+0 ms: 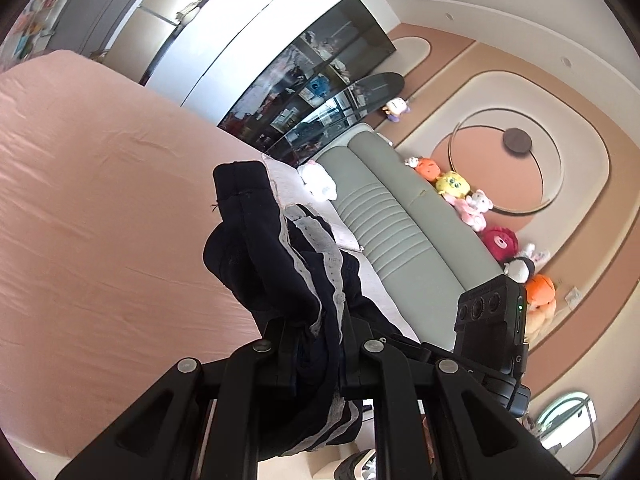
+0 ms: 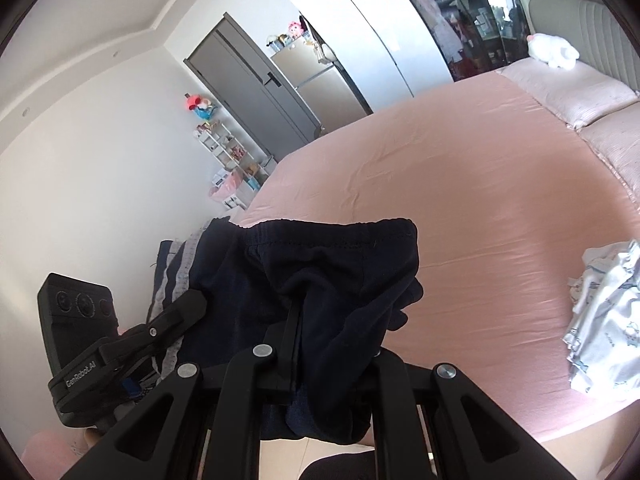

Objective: Fold clothes
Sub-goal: 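Lift the folded shorts bundle off the bed with both grippers, then carry the bundle with both grippers toward the white clothes pile by the pillows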

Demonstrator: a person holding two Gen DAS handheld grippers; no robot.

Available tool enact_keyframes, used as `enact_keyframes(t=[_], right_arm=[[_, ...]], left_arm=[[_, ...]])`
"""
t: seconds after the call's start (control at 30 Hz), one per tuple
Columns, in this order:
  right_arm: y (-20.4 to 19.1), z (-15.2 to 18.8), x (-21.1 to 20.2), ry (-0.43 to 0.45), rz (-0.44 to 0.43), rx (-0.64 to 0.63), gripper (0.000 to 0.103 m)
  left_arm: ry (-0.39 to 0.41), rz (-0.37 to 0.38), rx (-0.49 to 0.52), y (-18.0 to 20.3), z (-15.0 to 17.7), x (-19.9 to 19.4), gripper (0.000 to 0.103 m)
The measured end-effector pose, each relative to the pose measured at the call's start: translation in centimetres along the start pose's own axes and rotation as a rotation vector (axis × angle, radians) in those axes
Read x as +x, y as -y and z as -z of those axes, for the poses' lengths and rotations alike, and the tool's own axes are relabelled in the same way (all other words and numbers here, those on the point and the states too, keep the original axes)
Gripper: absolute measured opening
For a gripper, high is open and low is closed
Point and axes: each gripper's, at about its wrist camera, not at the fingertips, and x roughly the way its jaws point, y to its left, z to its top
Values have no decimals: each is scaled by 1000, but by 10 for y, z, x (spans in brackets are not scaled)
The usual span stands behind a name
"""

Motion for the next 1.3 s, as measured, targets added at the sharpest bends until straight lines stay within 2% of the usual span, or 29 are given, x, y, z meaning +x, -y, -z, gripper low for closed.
enact_keyframes(t=[0.03,0.17,0.33,0.63,0.87,1.3], right_arm=[[2,1,-8,3,3,1,9],[-13,-16,2,21,9,4,9],[4,-24,-11,60,27,50,9],[39,-36,-41,124,50,83,9],[87,-33,-62,162,91,161,9],[167,-18,-114,221,247,301,9]], left_arm=[[-7,3,5,4,1,1,11],[-33,24,33,23,2,13,11],[-83,67,39,46,1,43,11],[-163,75,73,84,-2,105,11],[-241,107,79,105,10,158,11],[-421,190,114,150,51,244,11]])
